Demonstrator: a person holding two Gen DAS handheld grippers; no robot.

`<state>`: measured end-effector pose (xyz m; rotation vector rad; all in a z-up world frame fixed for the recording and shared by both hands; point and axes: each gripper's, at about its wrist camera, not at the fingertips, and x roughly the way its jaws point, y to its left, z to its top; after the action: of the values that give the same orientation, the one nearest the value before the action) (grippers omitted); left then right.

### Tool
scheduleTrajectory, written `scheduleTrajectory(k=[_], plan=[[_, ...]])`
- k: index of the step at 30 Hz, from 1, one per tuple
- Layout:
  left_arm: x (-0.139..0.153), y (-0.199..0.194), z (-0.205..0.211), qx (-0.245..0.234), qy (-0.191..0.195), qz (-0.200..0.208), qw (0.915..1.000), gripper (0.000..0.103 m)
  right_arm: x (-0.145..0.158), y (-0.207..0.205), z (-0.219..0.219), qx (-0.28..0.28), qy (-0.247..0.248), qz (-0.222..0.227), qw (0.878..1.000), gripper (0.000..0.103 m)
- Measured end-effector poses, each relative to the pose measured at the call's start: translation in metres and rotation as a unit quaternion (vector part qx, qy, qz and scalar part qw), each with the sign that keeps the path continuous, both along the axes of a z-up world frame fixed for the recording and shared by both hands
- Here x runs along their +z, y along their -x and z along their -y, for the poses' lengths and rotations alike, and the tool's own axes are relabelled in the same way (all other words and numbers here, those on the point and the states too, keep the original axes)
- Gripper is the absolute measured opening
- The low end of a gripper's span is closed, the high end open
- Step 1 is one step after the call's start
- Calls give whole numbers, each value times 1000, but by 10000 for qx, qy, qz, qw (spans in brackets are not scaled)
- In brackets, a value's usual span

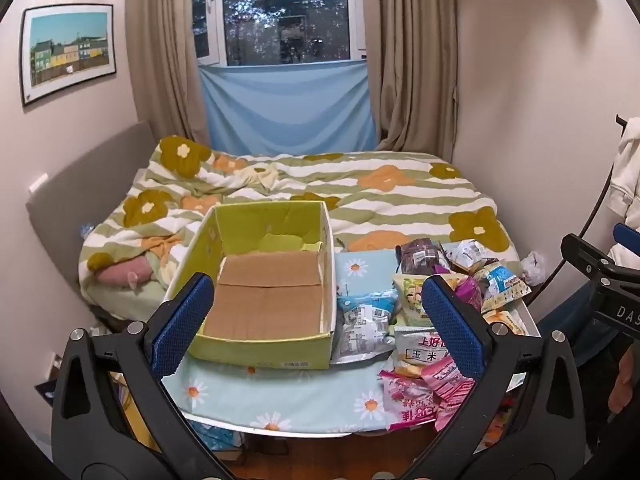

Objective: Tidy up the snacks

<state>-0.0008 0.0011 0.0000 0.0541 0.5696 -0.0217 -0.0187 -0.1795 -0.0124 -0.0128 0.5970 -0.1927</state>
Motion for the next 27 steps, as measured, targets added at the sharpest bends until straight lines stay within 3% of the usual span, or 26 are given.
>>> scheduleTrajectory(k=[6, 27], plan=[[1, -8, -13, 60, 156, -115, 9998, 103, 0, -1, 1, -6, 63, -60, 10000, 103], [-9, -18, -5, 164, 96, -174, 9997, 103, -10, -11, -1, 98, -3, -145, 9998, 103]])
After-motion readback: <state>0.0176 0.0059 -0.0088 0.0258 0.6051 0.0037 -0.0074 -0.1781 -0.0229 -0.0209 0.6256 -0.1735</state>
